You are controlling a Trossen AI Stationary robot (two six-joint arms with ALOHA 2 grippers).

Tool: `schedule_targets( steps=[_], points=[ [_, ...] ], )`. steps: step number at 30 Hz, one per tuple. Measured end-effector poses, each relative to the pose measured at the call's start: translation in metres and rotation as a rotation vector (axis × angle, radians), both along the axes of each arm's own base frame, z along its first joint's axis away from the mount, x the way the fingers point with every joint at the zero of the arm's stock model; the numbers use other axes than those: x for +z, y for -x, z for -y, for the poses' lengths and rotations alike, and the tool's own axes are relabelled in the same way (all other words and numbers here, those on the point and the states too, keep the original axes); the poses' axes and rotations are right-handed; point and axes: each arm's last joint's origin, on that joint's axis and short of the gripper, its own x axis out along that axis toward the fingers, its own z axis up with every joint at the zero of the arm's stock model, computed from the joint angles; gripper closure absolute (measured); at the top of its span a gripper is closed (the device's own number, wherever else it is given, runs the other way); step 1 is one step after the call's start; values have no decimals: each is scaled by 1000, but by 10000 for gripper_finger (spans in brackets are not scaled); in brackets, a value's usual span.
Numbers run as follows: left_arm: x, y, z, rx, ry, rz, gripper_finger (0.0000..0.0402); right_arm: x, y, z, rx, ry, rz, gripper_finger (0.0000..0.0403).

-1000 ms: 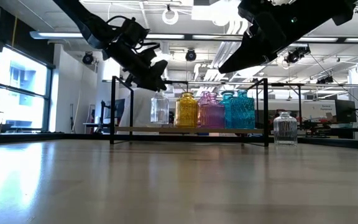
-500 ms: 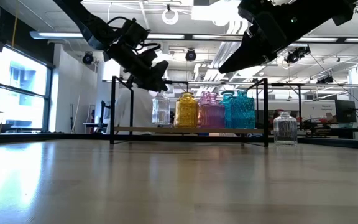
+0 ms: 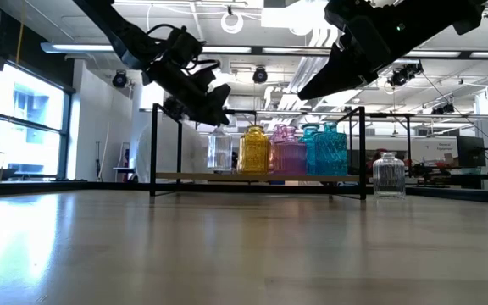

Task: Sort vases onto shelf
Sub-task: Put the middle transparent vase on the shelf

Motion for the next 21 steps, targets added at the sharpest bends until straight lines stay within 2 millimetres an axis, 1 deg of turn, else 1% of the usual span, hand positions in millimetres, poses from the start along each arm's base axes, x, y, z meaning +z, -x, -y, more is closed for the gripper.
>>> schedule_targets(
  steps=[13, 17, 21],
  points=[
    [-2, -1, 0, -4, -8, -10, 284, 0, 0, 0, 0, 0, 0, 403],
    [-2, -1, 0, -7, -7, -11, 266, 0, 0, 0, 0, 0, 0, 403],
    [-3, -3, 2, -21, -13, -20, 262, 0, 0, 0, -1, 0, 0, 403]
  ],
)
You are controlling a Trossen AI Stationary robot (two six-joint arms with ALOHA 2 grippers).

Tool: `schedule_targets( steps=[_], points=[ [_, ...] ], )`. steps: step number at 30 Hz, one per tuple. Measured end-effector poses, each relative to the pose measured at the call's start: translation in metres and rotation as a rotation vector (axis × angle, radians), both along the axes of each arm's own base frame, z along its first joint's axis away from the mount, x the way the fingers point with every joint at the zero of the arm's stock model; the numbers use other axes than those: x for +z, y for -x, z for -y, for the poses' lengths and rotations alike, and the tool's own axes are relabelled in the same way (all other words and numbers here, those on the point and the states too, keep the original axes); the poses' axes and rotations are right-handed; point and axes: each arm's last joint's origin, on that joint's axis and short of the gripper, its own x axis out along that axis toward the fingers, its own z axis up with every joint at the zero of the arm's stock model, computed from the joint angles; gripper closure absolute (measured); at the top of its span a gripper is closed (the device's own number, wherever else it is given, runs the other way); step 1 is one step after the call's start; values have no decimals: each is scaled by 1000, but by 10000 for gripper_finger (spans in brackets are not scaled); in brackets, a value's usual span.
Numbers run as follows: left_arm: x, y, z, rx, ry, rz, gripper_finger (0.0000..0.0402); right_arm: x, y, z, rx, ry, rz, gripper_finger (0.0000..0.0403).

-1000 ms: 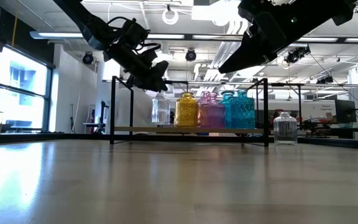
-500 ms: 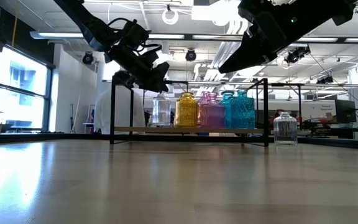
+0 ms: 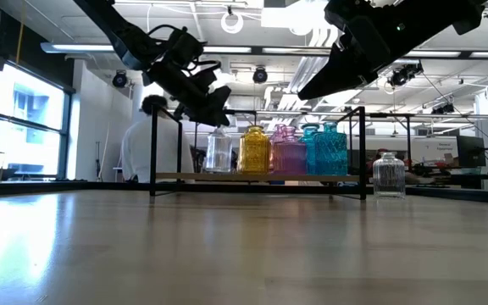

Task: Sort vases onto shelf
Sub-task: Put the middle transparent vase on the shelf

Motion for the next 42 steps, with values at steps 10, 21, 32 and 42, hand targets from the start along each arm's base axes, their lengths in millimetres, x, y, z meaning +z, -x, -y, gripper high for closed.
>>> schedule_targets(
  steps=[10, 21, 32, 42],
  points=[
    [-3, -3, 4, -25, 8, -10, 261, 0, 0, 0, 0, 0, 0, 403],
    [-2, -3, 4, -13, -17, -28, 259, 0, 0, 0, 1, 0, 0, 403],
    [4, 0, 6, -23, -52, -50, 225, 0, 0, 0, 1, 0, 0, 403],
    [27, 8, 12, -43, -117, -38, 199, 0, 0, 0, 1, 0, -1, 403]
  ],
)
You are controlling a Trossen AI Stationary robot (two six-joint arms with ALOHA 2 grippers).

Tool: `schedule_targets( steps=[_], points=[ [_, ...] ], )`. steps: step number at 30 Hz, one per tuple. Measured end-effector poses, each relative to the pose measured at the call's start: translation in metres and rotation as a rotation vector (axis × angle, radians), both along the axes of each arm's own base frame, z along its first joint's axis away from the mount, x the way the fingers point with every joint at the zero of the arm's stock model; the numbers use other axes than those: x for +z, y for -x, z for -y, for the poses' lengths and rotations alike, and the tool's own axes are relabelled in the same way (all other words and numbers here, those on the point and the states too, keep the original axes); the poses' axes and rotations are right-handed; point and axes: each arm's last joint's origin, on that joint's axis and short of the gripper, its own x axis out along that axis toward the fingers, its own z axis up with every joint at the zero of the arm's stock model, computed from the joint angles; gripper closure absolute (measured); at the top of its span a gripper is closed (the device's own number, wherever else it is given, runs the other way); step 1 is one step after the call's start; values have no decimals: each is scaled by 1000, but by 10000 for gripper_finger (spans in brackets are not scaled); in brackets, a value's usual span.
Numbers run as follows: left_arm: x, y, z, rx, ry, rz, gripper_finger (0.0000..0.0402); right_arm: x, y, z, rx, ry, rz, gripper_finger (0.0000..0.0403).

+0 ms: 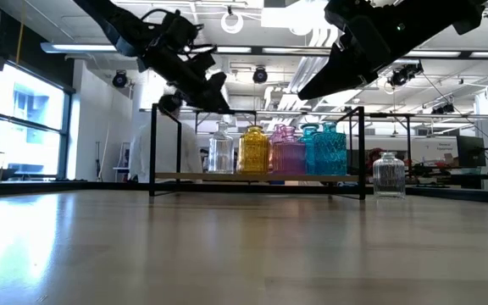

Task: Sort vases onto shelf
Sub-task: Put the middle transparent vase on the shelf

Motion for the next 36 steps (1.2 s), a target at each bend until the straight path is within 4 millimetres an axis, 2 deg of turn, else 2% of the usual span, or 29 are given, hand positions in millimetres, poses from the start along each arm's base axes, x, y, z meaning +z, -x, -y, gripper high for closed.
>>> schedule_targets(
  steps=[4, 8, 11, 14, 17, 19, 24, 29, 36],
  points=[
    [12, 2, 10, -58, -50, -16, 211, 0, 0, 0, 0, 0, 0, 403],
    [20, 1, 33, -174, -63, -88, 248, 0, 0, 0, 0, 0, 0, 403],
    [16, -1, 52, -250, -40, -193, 292, 0, 0, 0, 0, 0, -1, 403],
    [5, -4, 62, -302, 1, -277, 340, 0, 0, 0, 0, 0, -1, 403],
    [-8, -11, 61, -303, 35, -306, 382, 0, 0, 0, 0, 0, -1, 403],
    [-13, -15, 56, -281, 39, -279, 396, 0, 0, 0, -1, -3, 0, 403],
    [-31, -19, 38, -217, 85, -269, 396, 0, 0, -1, 1, -3, 0, 403],
    [-44, -20, 30, -187, 119, -284, 401, 0, 0, -1, 5, -4, -1, 403],
    [-47, -21, 26, -149, 99, -281, 401, 0, 0, -1, 5, -3, -1, 403]
  ],
)
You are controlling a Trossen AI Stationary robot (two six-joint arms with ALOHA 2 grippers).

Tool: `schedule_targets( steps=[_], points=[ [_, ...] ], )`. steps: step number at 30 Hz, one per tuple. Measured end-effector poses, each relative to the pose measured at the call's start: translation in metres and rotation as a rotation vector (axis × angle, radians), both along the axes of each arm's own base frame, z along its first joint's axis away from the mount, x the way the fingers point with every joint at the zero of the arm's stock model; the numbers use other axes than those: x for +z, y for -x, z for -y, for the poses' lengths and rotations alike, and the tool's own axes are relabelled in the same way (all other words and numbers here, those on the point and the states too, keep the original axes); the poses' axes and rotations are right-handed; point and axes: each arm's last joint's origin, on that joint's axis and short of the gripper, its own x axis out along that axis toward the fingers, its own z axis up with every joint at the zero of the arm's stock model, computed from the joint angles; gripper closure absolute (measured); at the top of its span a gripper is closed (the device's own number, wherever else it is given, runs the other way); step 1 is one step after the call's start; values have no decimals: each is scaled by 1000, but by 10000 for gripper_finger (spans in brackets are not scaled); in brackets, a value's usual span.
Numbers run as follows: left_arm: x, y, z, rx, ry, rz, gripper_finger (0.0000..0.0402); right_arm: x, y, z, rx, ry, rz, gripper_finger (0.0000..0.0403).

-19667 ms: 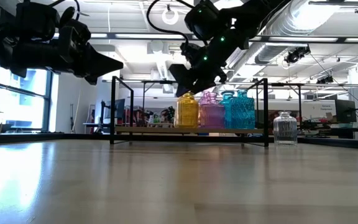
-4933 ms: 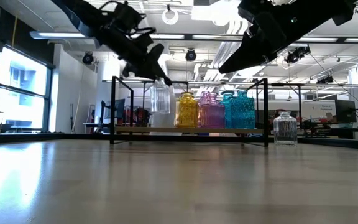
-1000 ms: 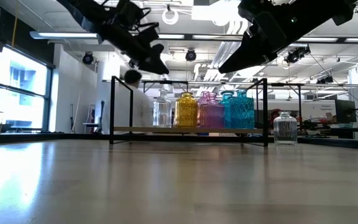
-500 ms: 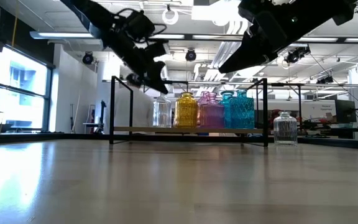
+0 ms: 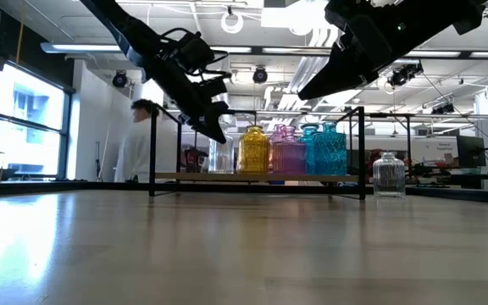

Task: Sort vases onto shelf
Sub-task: Put the middle transparent vase on the shelf, then put the top transparent vase on the shelf aligned with the other transparent vase

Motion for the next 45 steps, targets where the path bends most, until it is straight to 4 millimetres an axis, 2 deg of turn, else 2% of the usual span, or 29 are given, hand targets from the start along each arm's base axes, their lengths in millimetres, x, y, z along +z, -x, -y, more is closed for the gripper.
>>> schedule_targets(
  steps=[34, 38, 45],
  points=[
    [2, 10, -20, 69, -25, 22, 401, 0, 0, 0, -1, -2, 1, 403],
    [4, 7, -12, 50, -30, 14, 401, 0, 0, 0, 0, -2, 1, 403],
    [32, 4, 17, -27, -59, 66, 401, 0, 0, 0, 1, -1, 0, 403]
  ],
)
